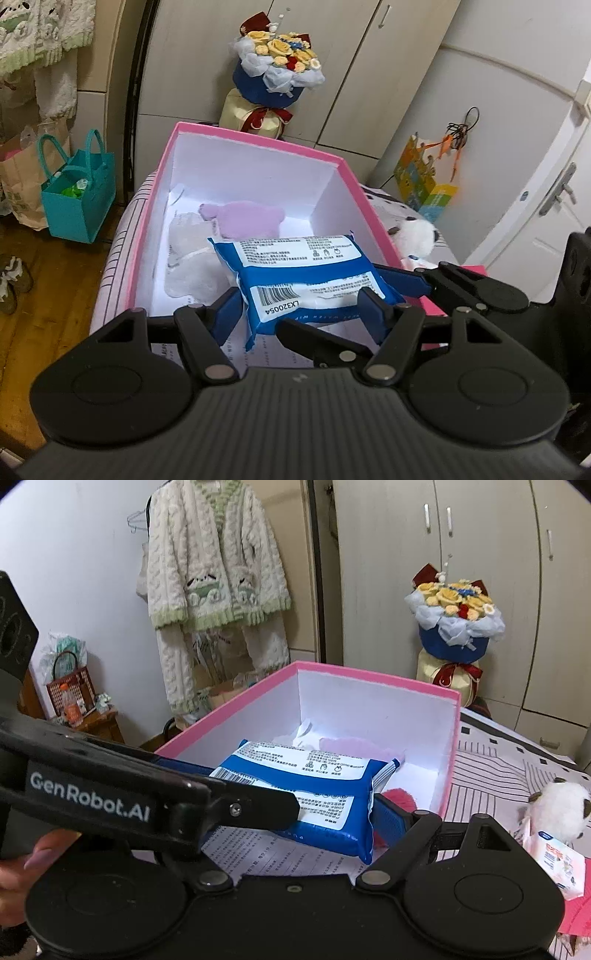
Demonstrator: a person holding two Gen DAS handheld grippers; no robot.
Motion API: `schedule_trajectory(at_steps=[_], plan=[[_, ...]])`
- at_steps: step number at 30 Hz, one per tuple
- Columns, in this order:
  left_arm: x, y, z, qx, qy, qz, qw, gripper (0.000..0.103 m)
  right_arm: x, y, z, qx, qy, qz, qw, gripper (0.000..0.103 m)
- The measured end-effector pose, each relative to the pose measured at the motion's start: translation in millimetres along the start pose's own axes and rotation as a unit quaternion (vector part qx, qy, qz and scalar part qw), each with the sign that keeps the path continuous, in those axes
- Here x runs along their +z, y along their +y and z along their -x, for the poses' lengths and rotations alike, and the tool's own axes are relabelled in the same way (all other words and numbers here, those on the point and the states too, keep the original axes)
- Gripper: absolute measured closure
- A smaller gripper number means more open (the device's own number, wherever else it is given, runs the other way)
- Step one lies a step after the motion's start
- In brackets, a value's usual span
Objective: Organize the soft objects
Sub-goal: 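Lift and carry the blue wet-wipe pack over the pink box, then open the right tool to drop the blue pack into the box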
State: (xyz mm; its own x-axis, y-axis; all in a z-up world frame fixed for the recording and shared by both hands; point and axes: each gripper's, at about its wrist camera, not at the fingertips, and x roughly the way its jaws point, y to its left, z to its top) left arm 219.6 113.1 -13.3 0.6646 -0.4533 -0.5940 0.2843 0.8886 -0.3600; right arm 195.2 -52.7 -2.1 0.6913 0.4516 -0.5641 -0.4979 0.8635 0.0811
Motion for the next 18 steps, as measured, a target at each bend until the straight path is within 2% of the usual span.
schedule_trajectory(at_steps=[3, 9, 18], plan=[[1, 3, -4, 0.008, -0.001, 0.000, 1.0000, 0.036, 2, 2, -4, 0.000, 0.011, 0.007, 1.000, 0.014], [-5, -9, 2, 0.042, -0.024, -0.036, 0.9981, 0.035, 1, 12, -1, -0.039, 0.024, 0.042, 0.998, 0.015], [-3, -16, 36, 0.029, -0.035, -0.037, 0.9983, 0.032, -1, 11, 26, -0.044, 0.020, 0.035, 0.998, 0.015]])
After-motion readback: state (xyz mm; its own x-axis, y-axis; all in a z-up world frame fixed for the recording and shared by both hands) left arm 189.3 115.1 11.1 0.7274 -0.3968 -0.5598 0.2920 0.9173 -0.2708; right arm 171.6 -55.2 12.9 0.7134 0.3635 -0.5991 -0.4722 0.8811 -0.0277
